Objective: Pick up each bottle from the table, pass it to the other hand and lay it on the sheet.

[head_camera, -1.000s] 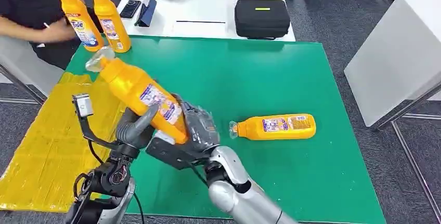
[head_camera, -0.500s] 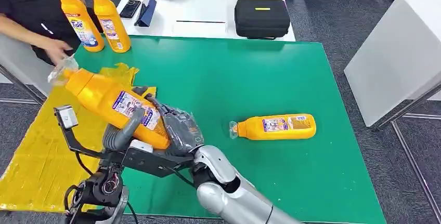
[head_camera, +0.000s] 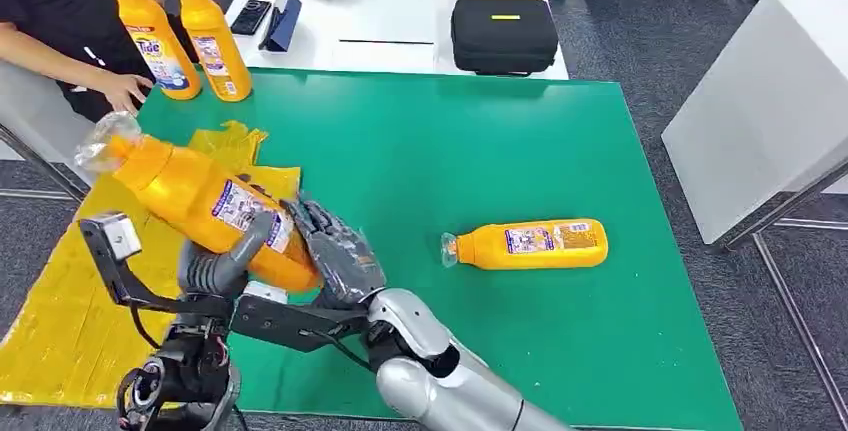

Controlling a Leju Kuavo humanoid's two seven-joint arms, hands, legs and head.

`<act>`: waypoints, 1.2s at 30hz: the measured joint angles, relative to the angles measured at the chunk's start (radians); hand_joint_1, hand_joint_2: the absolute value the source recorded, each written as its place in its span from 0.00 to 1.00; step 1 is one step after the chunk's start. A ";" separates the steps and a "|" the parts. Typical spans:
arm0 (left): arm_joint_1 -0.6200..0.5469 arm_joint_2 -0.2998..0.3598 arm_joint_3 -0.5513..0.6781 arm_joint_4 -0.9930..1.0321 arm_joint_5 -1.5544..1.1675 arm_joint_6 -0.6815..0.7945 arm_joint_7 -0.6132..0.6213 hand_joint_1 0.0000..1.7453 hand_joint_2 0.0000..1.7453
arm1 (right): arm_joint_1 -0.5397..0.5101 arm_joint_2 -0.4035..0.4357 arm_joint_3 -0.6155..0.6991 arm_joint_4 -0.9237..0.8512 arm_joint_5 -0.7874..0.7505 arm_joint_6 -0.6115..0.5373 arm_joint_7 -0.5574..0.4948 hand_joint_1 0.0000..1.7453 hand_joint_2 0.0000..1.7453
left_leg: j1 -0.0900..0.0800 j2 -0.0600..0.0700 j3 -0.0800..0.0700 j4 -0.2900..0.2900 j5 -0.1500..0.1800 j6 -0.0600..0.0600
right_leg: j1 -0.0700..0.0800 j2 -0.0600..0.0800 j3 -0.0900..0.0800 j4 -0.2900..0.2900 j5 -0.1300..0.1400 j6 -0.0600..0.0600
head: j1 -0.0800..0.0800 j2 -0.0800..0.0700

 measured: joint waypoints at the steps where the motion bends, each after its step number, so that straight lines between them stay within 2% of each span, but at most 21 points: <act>1: -0.009 0.007 0.010 0.005 -0.124 0.026 0.016 1.00 1.00 | 0.004 -0.008 -0.011 -0.001 0.007 0.004 0.007 0.00 0.00 | 0.000 0.000 0.000 0.000 0.000 0.000 | 0.000 0.000 0.000 0.000 0.000 0.000 | 0.000 0.000; 3: -0.031 0.026 0.034 0.030 -0.422 0.058 0.071 1.00 1.00 | 0.012 -0.027 -0.044 -0.011 0.032 0.010 0.020 0.00 0.00 | 0.000 -0.001 0.000 0.000 0.000 0.000 | 0.000 0.000 0.001 0.000 0.000 0.000 | 0.000 0.000; 7: -0.054 0.050 0.089 0.097 -0.817 0.058 0.142 1.00 1.00 | 0.031 -0.065 -0.136 -0.045 0.079 0.031 0.019 0.00 0.00 | 0.000 0.000 0.000 0.000 0.000 0.000 | 0.000 0.000 0.001 0.000 0.001 0.001 | 0.000 0.000; 14: -0.064 0.067 0.134 0.167 -0.933 0.054 0.168 1.00 1.00 | 0.055 -0.096 -0.217 -0.093 0.098 0.042 0.015 0.00 0.00 | -0.001 0.000 0.000 0.000 0.000 0.000 | 0.000 0.000 0.000 0.000 0.001 0.001 | 0.000 0.000; 15: -0.069 0.071 0.133 0.178 -0.982 0.032 0.200 1.00 1.00 | 0.058 -0.099 -0.224 -0.098 0.103 0.043 0.016 0.00 1.00 | -0.001 0.000 0.000 0.000 0.000 0.000 | 0.000 0.000 0.000 0.000 0.001 0.001 | 0.000 0.000; 19: -0.088 0.090 0.127 0.324 -1.181 -0.041 0.265 1.00 1.00 | 0.071 -0.140 -0.264 -0.130 0.130 0.062 0.021 0.00 1.00 | -0.001 0.000 0.000 0.000 0.000 0.000 | -0.001 0.000 0.000 0.000 0.001 0.001 | 0.000 0.000; 20: -0.093 0.093 0.122 0.369 -1.206 -0.048 0.267 0.00 0.00 | 0.074 -0.155 -0.275 -0.139 0.137 0.071 0.022 0.00 1.00 | -0.001 0.000 0.000 0.000 0.000 0.000 | -0.001 0.000 -0.001 0.000 0.001 0.001 | 0.000 0.000; 27: -0.156 0.119 0.071 0.652 -1.267 -0.087 0.269 0.00 0.00 | 0.136 -0.312 -0.336 -0.228 0.178 0.211 0.032 0.00 1.00 | -0.003 -0.001 0.000 0.001 0.001 0.001 | -0.003 0.000 0.001 0.000 0.002 0.002 | 0.000 0.000; 36: -0.215 0.159 0.034 0.766 -1.276 -0.065 0.270 0.00 0.00 | 0.162 -0.584 -0.355 -0.235 0.202 0.302 0.011 0.00 1.00 | -0.004 -0.001 0.000 0.000 0.000 0.001 | -0.003 0.000 0.002 0.000 0.002 0.003 | 0.000 0.000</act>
